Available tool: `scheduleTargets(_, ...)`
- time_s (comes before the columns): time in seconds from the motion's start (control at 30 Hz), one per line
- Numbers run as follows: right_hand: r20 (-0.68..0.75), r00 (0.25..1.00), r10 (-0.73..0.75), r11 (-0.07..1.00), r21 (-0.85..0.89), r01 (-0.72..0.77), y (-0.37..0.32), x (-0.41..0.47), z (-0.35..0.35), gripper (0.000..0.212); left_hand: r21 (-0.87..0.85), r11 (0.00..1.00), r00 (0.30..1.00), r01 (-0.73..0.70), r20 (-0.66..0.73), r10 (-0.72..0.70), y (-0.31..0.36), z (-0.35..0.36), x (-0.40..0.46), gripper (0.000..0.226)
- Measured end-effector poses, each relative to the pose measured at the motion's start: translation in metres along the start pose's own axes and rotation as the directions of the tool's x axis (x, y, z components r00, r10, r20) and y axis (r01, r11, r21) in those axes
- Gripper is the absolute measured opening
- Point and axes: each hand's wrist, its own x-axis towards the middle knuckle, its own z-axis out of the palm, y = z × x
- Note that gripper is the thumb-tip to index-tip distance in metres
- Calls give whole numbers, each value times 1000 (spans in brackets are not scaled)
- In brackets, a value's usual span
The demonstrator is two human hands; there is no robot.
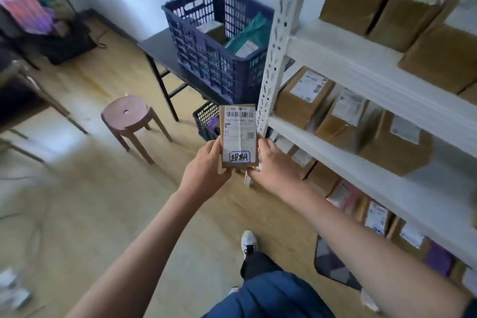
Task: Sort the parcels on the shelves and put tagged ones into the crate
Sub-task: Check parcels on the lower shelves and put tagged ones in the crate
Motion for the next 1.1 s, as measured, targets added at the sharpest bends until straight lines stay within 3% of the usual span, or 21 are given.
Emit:
scheduleTargets(0.33, 22, 993, -114, 993, 40, 114, -61, 202, -13, 69, -24, 994, 990, 109, -88, -111, -90, -62, 150, 76)
scheduleTargets(0.6, -115, 986, -124, 984, 116, 137, -100, 356, -39, 80, -130, 991, 991, 13, -127, -30, -150, -118, 301, 86)
scheduleTargets(0.87, -224, 970, 97, 993, 86, -79, -116, 489, -52, 84, -171, 977, 991, -129, 22, 135, -210, -147, 480, 77)
scheduleTargets(1.1, -190, 913, 361, 932, 115, -345, -84, 566, -47, 76, -64, 949, 912, -309, 263, 315, -222, -115, 611, 68)
